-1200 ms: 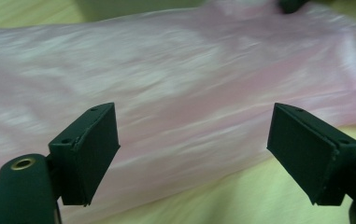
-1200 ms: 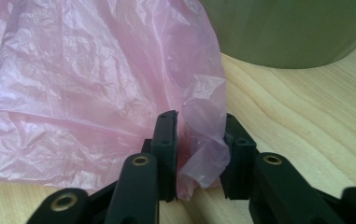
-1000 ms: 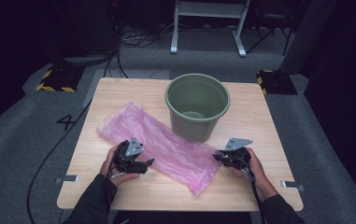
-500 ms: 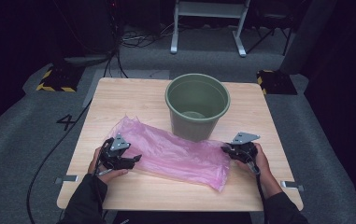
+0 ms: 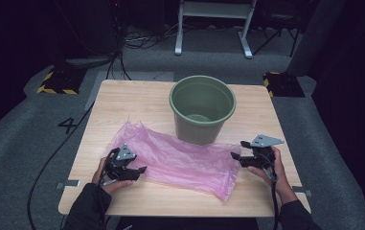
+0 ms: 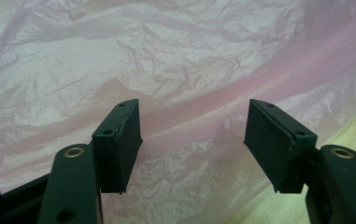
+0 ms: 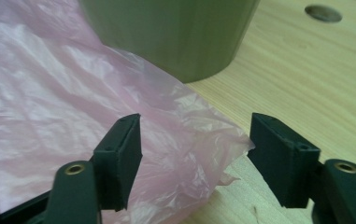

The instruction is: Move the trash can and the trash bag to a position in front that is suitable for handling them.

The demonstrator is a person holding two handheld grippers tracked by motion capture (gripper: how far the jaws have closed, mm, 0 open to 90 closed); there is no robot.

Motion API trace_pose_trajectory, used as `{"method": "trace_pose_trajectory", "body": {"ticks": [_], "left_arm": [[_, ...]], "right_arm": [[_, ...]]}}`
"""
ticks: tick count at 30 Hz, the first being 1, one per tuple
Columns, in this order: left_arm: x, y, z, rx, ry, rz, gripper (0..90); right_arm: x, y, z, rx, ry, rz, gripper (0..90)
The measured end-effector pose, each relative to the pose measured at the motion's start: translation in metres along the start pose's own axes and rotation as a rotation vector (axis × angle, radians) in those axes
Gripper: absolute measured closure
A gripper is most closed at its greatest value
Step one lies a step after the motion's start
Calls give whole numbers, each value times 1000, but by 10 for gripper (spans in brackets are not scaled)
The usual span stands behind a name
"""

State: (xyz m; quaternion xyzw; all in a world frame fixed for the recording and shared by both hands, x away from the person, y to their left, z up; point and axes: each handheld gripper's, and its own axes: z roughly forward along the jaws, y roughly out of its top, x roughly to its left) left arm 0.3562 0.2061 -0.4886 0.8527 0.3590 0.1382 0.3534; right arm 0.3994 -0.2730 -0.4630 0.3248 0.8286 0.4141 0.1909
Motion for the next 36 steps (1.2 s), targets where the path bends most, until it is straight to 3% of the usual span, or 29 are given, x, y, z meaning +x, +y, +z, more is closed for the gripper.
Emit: {"method": "trace_pose_trajectory", "body": {"ticks": [5,8,13,18,24,27,31,36], "left_arm": [[-2,-1,3,17,-3,3,361],[-1,-1,2,17,-6,0,359],[-3,0,4,24,0,10,359],[-20,13,-6,-74,5,56,305],[-46,24,-3,-102,-45,123,184],[-59,29,2,-101,-98,153,159],[-77,37,14,-68,-155,218,156],[-90,42,31,10,-183,279,157]], "right_arm": [[8,1,-14,-26,3,15,291],[12,-5,-18,-2,-9,26,228],[18,-19,-8,55,42,49,201],[22,-27,10,93,72,86,201],[20,-26,17,89,77,81,253],[20,-25,22,92,83,65,289],[20,-21,28,91,81,49,347],[17,-17,36,82,79,74,361]]}}
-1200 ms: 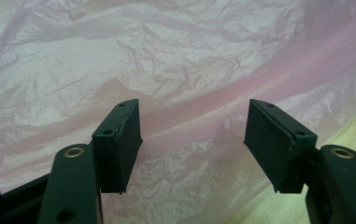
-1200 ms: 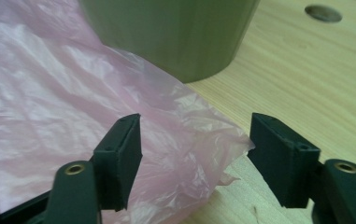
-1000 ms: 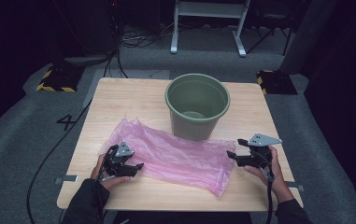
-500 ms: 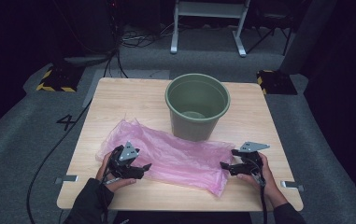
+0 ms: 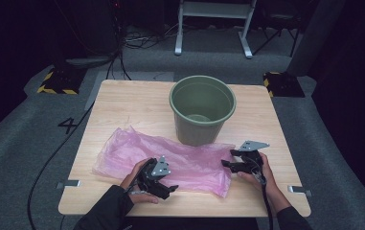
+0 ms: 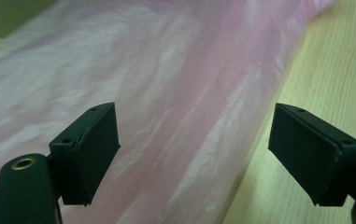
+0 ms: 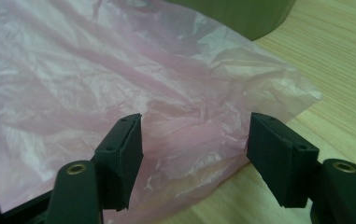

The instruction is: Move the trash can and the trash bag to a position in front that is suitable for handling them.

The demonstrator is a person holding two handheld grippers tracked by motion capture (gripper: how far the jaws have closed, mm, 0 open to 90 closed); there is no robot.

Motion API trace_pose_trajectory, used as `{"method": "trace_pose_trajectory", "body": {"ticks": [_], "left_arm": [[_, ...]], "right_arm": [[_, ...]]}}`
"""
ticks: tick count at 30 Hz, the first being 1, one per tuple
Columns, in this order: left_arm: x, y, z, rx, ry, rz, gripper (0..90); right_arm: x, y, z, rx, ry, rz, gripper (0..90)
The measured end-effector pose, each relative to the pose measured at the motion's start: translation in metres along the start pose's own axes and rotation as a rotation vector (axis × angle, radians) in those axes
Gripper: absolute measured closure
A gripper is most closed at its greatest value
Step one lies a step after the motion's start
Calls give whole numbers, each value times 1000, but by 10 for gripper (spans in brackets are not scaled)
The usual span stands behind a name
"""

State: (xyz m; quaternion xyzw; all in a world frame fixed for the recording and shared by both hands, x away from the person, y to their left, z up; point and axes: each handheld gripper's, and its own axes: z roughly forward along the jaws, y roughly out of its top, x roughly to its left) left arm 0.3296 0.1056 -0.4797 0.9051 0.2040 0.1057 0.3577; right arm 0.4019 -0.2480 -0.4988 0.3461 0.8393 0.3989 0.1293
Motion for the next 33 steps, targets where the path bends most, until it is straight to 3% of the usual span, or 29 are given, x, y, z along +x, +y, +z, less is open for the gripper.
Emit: {"method": "trace_pose_trajectory", "body": {"ticks": [8,12,17,24,33], "left_arm": [[3,-3,15,81,-15,1,185],[8,-5,16,61,-35,-37,205],[15,-5,15,29,19,-101,443],[21,-7,14,6,61,-135,690],[17,-8,16,-13,122,-100,852]], "right_arm": [[1,7,9,-6,18,-26,357],[1,9,13,-6,18,-32,353],[3,10,15,-5,22,-41,333],[1,7,7,-14,15,-50,310],[-16,-8,-14,-37,7,-7,233]]}}
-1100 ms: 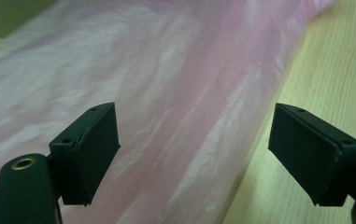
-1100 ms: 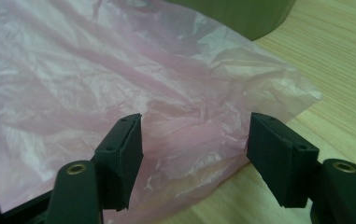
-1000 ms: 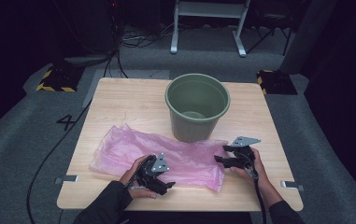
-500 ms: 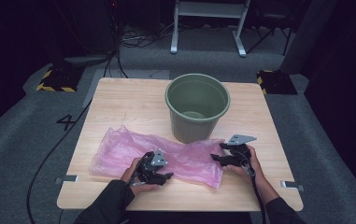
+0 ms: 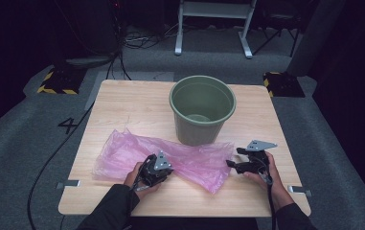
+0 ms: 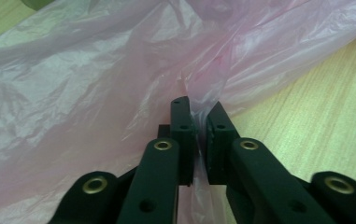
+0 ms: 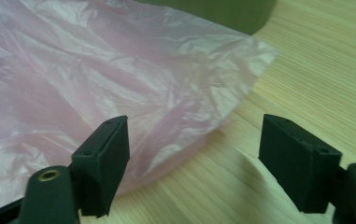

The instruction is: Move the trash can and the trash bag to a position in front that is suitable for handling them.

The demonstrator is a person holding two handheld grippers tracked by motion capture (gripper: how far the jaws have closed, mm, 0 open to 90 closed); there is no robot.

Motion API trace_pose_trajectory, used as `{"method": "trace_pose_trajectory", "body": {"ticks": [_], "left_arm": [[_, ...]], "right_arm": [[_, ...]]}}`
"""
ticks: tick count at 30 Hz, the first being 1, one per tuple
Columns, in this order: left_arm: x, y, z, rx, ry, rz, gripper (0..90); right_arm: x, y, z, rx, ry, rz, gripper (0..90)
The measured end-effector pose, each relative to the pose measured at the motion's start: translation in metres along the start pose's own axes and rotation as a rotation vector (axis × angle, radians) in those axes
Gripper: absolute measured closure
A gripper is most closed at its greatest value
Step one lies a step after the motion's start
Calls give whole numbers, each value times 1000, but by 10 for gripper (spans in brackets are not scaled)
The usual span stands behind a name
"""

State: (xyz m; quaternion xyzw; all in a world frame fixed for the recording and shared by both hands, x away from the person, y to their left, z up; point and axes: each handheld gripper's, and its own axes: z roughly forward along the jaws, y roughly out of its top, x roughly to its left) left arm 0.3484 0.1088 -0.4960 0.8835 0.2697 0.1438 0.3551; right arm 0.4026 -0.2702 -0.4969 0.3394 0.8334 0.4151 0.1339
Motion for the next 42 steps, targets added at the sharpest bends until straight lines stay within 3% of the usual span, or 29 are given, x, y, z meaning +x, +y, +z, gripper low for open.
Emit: {"method": "trace_pose_trajectory", "body": {"ticks": [7,12,23,32,42], "left_arm": [[6,-3,1,-25,1,-21,881],[13,-6,-1,-50,6,-45,886],[23,-7,-21,-146,39,-83,891],[28,-8,-34,-184,50,-79,892],[34,-7,-50,-242,82,-105,893]], "right_arm": [[-18,-7,-9,13,-75,32,191],[-26,-11,-10,22,-87,55,189],[-25,-10,-5,63,-137,33,171],[-24,-10,-4,65,-151,39,163],[-23,-9,-3,65,-150,39,162]]}}
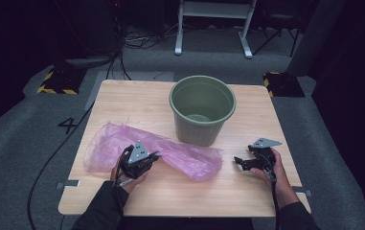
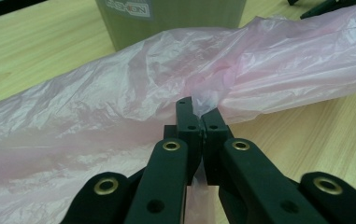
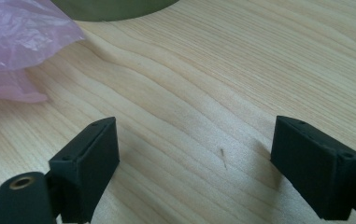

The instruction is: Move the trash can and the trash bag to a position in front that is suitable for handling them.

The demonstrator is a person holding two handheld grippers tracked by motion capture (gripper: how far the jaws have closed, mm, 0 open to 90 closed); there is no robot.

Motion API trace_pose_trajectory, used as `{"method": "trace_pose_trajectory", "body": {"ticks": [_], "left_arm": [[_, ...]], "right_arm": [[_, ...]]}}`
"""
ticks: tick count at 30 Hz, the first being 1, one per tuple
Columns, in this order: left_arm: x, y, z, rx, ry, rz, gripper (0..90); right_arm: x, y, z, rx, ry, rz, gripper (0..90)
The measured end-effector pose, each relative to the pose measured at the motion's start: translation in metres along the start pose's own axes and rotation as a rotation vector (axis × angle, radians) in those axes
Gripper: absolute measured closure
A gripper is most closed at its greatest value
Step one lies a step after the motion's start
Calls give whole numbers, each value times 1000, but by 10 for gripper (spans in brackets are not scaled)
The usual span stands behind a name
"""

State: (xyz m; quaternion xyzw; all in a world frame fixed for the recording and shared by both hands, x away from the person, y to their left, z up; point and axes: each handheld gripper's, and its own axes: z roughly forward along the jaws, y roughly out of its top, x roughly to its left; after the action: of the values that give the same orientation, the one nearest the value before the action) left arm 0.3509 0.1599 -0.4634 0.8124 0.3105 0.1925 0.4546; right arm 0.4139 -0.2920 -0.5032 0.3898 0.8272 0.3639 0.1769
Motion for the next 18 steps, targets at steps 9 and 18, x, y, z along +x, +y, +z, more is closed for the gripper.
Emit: {"method": "trace_pose_trajectory", "body": {"ticks": [9,18], "left_arm": [[2,-2,-3,6,12,-4,893],[7,-3,-9,-8,28,-10,894]], "right_arm": [[17,33,-6,-175,87,31,201],[46,61,15,-227,80,29,162]]}}
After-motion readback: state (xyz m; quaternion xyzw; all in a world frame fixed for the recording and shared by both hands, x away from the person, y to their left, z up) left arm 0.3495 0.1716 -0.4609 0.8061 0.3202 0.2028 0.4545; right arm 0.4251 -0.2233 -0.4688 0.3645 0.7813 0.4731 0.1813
